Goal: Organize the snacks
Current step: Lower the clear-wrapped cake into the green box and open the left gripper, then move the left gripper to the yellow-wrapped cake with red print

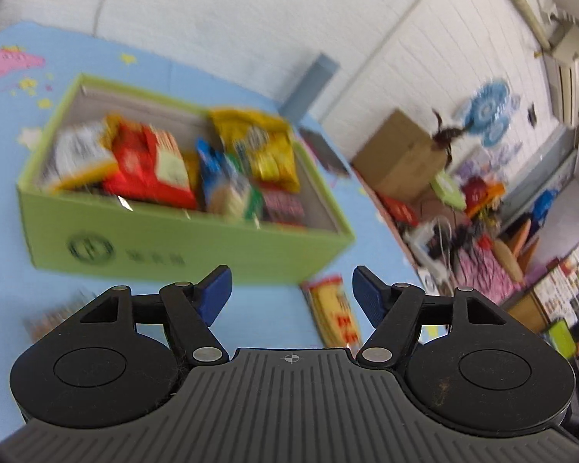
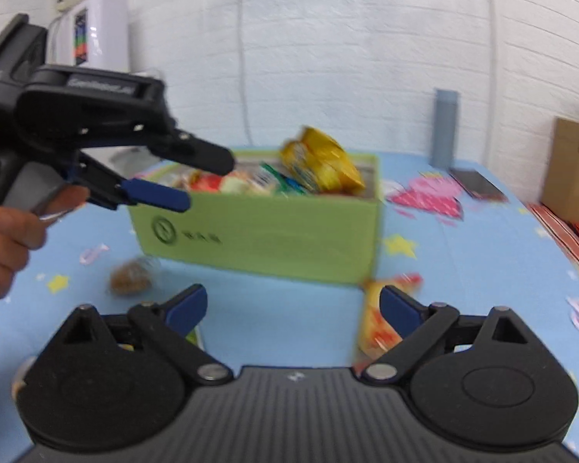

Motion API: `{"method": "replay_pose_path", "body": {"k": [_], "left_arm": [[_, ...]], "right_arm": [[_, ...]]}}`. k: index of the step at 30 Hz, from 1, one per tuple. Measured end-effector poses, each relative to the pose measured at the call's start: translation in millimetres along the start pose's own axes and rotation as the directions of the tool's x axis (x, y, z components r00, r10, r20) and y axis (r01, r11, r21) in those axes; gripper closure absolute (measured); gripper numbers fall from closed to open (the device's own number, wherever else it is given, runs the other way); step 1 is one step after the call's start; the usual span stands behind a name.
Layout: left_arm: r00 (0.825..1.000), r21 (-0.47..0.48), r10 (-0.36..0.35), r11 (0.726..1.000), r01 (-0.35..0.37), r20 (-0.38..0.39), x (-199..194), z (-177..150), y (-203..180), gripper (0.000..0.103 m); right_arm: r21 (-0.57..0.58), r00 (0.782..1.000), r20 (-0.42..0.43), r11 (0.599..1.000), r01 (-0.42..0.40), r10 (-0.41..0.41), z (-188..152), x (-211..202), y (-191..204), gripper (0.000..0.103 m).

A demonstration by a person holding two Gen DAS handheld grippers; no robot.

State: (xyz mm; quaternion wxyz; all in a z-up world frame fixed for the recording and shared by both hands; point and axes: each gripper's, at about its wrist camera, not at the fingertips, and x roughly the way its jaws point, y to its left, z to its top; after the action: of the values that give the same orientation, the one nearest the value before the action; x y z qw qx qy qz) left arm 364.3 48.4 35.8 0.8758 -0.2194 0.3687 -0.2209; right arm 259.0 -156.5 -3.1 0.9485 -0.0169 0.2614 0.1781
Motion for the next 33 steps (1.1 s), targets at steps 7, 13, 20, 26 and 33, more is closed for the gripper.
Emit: {"method": "replay_pose_path", "body": {"k": [7,13,20,26,33], "left_arm": [[0.981,0.052,-0.036,0.998,0.047,-0.191,73.7,-16.1,-45.2,0.045],[0.948,0.048,0.016,0.999,-0.001,-0.317,145.5,-1.1,-56.9,0.049],[0.937,0.097,0.051,0.995,-0.019,-0.345,153.3,-8.4,-53.9,0.075],[0.94,0.095,0.061,0.995,-0.031,-0.336,109.4,-44.1,-51.0,0.074],[0.961,0.007,0.044,0.999,-0.044,-0.273,32.9,-107.9,-38.7,0.074]], "right_arm": [[0.066,0.996,-0.062,0.995,0.072,-0.068,-14.3,10.3,-36.2,0.009],[0.033,0.989,-0.143,0.999,0.027,-0.022,-9.5,52.4,-49.5,0.013],[-0.029,0.985,-0.174,1.0,-0.006,0.001,-9.0,63.5,-44.5,0.04],[-0.044,0.986,-0.166,0.998,-0.038,0.03,-29.5,27.6,-14.8,0.039],[0.002,0.98,-0.156,0.992,-0.126,0.125,-64.7,-33.7,28.4,0.031]]}}
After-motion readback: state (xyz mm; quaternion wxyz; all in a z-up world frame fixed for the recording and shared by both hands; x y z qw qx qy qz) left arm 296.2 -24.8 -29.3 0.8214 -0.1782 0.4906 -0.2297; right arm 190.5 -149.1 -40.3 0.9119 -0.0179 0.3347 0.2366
